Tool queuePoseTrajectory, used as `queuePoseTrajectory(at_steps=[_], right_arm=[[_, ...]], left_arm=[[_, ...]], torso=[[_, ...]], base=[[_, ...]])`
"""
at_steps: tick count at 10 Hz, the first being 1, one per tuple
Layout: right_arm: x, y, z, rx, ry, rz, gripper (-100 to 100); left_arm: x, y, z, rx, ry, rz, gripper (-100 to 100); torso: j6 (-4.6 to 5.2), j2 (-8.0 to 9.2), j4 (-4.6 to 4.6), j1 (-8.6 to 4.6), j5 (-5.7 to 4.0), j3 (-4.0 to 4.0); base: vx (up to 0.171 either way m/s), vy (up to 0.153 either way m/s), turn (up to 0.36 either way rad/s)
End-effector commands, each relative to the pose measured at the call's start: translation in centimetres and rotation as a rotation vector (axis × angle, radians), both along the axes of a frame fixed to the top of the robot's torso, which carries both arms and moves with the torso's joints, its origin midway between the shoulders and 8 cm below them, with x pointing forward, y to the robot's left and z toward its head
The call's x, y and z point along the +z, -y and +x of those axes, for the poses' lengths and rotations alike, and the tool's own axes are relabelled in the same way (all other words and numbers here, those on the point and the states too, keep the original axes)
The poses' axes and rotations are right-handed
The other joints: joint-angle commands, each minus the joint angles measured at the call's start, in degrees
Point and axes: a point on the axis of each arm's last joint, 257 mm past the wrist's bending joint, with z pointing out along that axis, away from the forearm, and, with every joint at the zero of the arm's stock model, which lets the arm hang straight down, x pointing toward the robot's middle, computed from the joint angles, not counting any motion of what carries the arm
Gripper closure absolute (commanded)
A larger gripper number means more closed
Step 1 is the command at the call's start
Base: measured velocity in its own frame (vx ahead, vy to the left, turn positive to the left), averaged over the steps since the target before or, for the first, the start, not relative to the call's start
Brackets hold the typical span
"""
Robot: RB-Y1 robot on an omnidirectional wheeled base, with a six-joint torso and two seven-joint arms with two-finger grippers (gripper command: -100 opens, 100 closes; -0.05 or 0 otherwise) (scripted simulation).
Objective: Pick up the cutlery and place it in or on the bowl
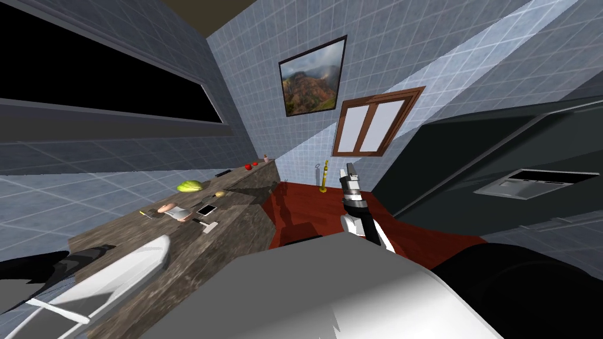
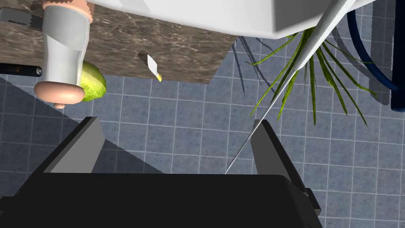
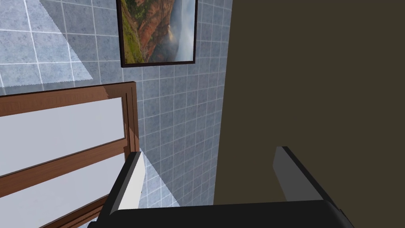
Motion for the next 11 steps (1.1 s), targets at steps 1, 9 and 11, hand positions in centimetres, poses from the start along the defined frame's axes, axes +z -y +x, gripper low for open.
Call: queuePoseTrajectory(at_steps=[1,9,11], right_arm=[[0.0,0.0,0.0,0.0,0.0,0.0,0],[0.0,0.0,0.0,0.0,0.0,0.0,0],[0.0,0.0,0.0,0.0,0.0,0.0,0]], left_arm=[[1.2,1.7,3.2,-0.035,0.006,-0.017,-100],[1.8,5.6,6.2,-0.06,-0.094,-0.079,-100],[3.6,9.1,10.2,-0.135,-0.082,-0.122,-100]], torso=[[0.0,0.0,0.0,0.0,0.0,0.0],[0.04,0.1,0.03,0.01,0.01,0.06],[-0.01,0.11,0.02,0.02,-0.01,0.06]], base=[[-0.078,0.042,0.14],[-0.05,0.022,0.035],[-0.085,0.04,0.126]])
